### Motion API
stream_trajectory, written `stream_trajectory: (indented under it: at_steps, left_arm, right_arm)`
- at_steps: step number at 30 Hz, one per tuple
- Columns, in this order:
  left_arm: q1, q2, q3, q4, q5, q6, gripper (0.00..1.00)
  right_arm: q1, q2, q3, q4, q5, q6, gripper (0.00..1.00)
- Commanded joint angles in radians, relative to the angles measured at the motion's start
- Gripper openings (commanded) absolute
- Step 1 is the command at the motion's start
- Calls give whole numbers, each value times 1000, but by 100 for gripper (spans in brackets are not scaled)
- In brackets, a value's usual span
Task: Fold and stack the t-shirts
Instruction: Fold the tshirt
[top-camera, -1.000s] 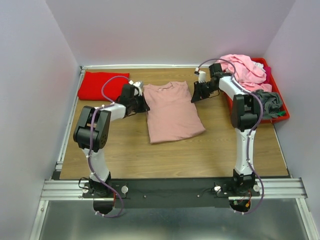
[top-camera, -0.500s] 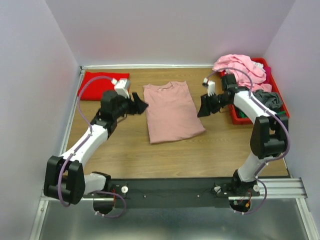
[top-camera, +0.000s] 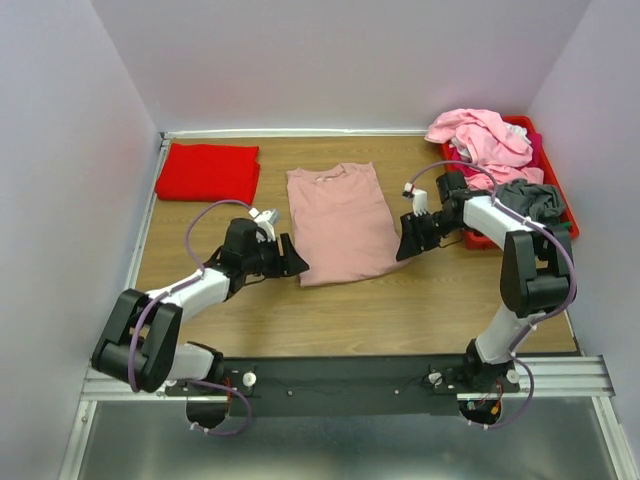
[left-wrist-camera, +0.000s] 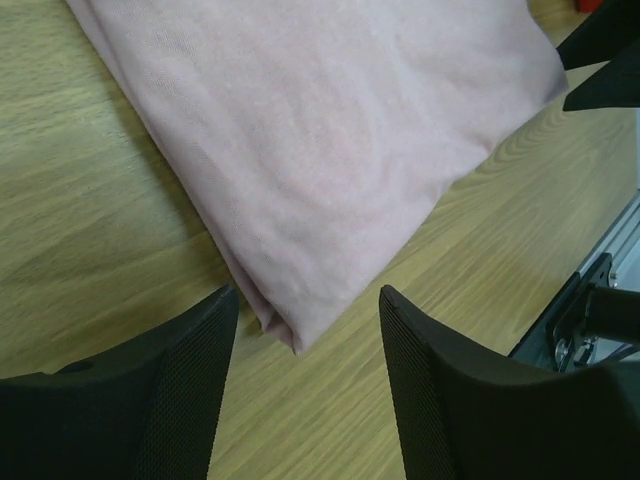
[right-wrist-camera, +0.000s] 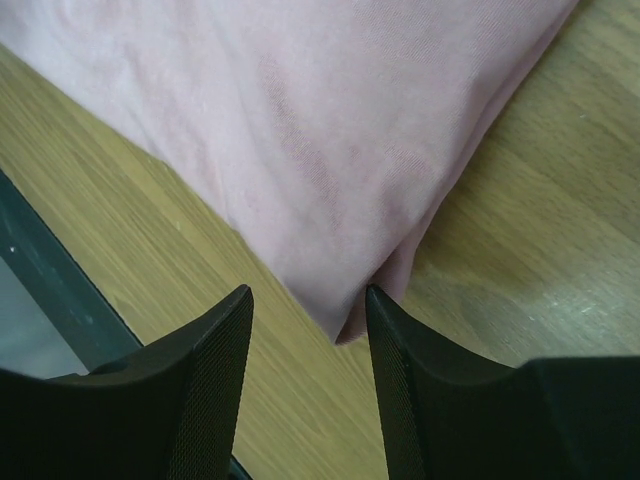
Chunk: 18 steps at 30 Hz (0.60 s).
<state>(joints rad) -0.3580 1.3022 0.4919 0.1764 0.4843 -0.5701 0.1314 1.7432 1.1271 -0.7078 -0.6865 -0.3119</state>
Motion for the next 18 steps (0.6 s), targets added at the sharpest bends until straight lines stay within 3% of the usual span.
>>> stream_trajectory:
  at_steps: [1,7,11,15,16,17,18]
  left_arm:
    - [-21,77,34,37,16,4,65]
    - [-67,132,57,28,-10,6,61]
    - [-85,131,57,31,-3,-1,52]
    - [-88,131,56,35,10,-1,32]
    - [-88,128,53,35,17,1,25]
    - [-87,126,50,34,20,1,5]
    - [-88,123,47,34,22,-1,0]
  right_arm:
    - [-1,19,-20,-2,-36,-18,56]
    - [-3,13,-18,1,-47,-13,54]
    - [-3,25,-18,2,-65,-7,49]
    - [-3,32,-23,-1,-77,-6,37]
    - [-3,30,-29,-2,-77,-9,29]
    - [-1,26,-32,-5,-73,-9,25]
    - [-1,12,-35,-9,-67,-10,16]
